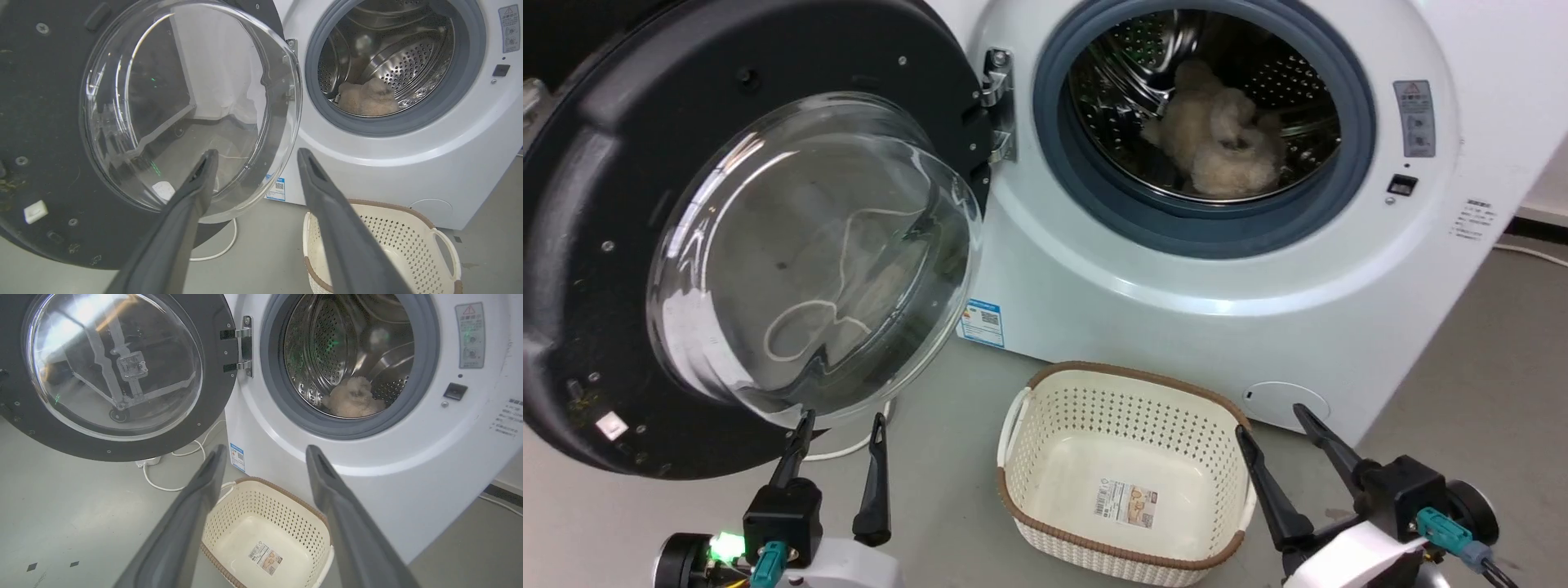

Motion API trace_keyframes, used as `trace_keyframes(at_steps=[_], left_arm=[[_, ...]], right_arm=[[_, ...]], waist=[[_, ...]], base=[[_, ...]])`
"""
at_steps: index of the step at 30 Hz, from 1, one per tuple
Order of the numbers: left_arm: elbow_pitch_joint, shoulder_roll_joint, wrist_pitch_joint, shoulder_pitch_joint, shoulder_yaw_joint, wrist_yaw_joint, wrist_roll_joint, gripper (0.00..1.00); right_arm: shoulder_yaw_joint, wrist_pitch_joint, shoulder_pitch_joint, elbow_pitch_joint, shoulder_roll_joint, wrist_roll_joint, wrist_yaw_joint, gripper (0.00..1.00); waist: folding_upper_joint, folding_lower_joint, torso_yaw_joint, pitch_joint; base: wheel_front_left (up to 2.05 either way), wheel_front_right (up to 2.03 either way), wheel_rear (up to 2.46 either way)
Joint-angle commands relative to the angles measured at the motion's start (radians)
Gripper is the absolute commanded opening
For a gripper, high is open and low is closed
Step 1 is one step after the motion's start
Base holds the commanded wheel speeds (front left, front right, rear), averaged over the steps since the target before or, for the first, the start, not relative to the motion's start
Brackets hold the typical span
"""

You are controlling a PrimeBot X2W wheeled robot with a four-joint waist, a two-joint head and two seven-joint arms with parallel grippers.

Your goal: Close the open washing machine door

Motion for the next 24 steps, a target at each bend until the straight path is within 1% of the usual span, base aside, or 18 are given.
trace_keyframes(at_steps=[1, 24], left_arm=[[-0.007, 0.009, -0.01, 0.017, -0.006, 0.01, 0.005, 1.0], [-0.026, 0.035, -0.058, 0.041, -0.037, 0.052, -0.01, 1.0]], right_arm=[[0.011, -0.014, -0.022, 0.008, -0.008, 0.014, 0.0, 1.0], [0.067, -0.064, -0.022, 0.042, -0.026, 0.056, 0.0, 1.0]], waist=[[0.0, -0.0001, 0.008, -0.001], [0.0, -0.0001, 0.101, -0.006]], base=[[0.0, 0.0, 0.0], [0.0, 0.0, 0.0]])
